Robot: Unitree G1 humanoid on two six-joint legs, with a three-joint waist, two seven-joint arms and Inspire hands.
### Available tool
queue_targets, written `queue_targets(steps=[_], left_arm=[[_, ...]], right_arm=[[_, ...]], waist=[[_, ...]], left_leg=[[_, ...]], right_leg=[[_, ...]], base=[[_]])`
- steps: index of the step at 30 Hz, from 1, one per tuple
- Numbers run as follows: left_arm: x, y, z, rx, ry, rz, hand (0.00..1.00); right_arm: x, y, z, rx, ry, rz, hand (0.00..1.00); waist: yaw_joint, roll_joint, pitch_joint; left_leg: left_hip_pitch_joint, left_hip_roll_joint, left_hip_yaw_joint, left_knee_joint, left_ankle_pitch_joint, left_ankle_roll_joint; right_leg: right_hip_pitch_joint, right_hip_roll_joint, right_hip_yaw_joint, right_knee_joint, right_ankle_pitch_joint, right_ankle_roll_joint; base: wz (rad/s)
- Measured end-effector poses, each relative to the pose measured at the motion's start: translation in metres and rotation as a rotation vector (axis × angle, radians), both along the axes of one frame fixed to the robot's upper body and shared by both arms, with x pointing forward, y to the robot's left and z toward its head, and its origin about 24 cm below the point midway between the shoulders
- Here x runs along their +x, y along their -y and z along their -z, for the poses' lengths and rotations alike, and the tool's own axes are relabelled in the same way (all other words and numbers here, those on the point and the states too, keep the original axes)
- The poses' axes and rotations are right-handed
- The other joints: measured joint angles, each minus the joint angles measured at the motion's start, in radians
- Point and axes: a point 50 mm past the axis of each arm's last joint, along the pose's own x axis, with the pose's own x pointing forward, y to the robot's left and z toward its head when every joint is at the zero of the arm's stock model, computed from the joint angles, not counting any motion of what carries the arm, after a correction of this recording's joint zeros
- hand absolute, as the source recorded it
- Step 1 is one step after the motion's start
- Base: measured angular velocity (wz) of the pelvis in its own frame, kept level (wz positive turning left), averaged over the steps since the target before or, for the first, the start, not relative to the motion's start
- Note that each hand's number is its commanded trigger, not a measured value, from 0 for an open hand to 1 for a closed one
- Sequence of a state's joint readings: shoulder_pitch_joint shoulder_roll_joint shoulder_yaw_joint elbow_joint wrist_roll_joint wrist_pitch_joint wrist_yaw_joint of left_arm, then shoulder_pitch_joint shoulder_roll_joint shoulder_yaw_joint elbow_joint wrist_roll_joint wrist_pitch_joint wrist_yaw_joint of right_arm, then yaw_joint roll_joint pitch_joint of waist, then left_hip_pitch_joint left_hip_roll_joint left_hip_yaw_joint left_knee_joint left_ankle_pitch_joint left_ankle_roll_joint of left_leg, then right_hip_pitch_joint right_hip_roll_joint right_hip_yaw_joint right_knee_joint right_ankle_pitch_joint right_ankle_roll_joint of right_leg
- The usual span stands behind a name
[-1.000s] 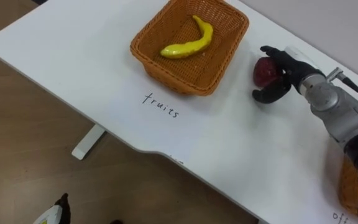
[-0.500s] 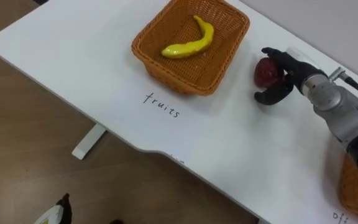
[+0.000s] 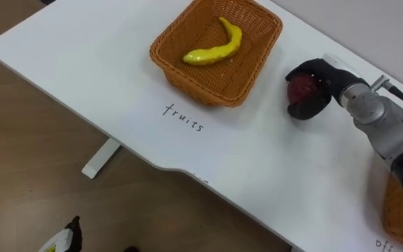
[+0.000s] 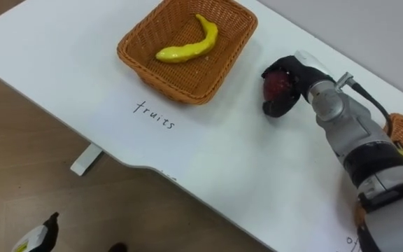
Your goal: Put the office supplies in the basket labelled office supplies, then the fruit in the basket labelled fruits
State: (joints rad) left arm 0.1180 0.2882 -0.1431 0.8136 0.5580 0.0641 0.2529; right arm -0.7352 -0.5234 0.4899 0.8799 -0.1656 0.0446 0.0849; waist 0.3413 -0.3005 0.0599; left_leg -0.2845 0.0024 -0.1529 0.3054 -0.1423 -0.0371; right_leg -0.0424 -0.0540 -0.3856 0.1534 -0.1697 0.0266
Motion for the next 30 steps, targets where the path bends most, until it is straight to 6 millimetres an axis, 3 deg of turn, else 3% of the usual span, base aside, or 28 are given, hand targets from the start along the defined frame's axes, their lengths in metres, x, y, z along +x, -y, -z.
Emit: queue_targets(steps=[9,30], left_arm=[[0.0060,0.0006,-0.0019,0.001,0.016,0.004,0.00],[0.0063,0.0044,-0.0009,-0.002,0.015,0.017,0.00]], right_arm=[[-0.0012,0.0023,0.0030,0.000,-0.033,-0.003,1.00],[-0.0008,0.0019,0.0019,0.010,-0.035,-0.007,1.00]], waist=[[0.020,0.008,0.0024],[0.019,0.013,0.0036]], left_leg=[[-0.006,0.000,0.000,-0.003,0.001,-0.001],[-0.007,0.002,0.005,-0.004,0.000,-0.001]], right_leg=[[-0.008,0.001,0.001,0.000,0.001,-0.001],[-0.012,0.001,0.013,0.000,0.001,-0.001]], base=[[0.00],[-0.01]])
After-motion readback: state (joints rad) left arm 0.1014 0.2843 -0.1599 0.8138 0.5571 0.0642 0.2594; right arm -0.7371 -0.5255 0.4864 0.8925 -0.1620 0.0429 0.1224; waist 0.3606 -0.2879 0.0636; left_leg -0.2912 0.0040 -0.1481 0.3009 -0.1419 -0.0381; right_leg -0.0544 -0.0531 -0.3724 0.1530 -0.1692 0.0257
